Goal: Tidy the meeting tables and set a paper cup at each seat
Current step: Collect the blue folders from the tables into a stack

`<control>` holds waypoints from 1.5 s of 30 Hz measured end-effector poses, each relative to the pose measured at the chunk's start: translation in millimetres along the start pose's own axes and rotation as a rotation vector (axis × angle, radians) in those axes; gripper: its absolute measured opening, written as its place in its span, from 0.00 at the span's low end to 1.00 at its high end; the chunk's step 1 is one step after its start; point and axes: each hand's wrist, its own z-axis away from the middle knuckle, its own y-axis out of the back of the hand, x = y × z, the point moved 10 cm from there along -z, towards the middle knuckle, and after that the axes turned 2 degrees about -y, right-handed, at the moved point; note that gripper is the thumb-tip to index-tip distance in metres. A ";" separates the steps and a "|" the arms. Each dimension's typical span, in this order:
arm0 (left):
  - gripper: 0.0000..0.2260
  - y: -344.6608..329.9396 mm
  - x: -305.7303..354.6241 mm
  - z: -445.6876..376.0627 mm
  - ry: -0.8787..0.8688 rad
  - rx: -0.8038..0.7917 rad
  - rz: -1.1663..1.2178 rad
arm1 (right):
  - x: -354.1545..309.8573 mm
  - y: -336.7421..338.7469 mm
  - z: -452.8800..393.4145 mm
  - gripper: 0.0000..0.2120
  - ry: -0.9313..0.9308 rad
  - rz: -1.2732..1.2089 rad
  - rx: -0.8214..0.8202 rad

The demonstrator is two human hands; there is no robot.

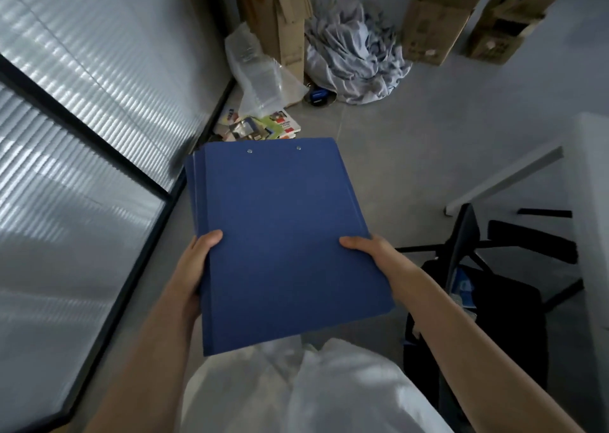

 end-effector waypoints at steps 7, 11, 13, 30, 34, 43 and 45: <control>0.18 -60.7 101.6 -119.2 0.018 -0.097 -0.114 | -92.6 22.2 -63.5 0.20 0.057 -0.137 0.131; 0.19 -111.7 154.3 -179.7 0.032 -0.200 -0.170 | -136.7 44.7 -92.0 0.24 0.088 -0.264 0.220; 0.21 -143.5 172.8 -202.2 0.041 -0.272 -0.213 | -153.4 60.9 -101.1 0.26 0.105 -0.327 0.272; 0.21 -463.4 245.7 -365.5 0.102 -0.471 -0.427 | -314.8 294.8 -162.0 0.15 0.199 -0.535 0.471; 0.14 -554.9 259.7 -394.1 0.128 -0.527 -0.444 | -366.6 362.8 -174.0 0.12 0.235 -0.548 0.493; 0.14 -724.2 277.9 -462.2 0.226 -0.659 -0.478 | -435.0 475.9 -209.3 0.17 0.283 -0.640 0.599; 0.14 -764.7 280.4 -477.4 0.250 -0.700 -0.512 | -446.6 501.9 -216.4 0.16 0.288 -0.689 0.635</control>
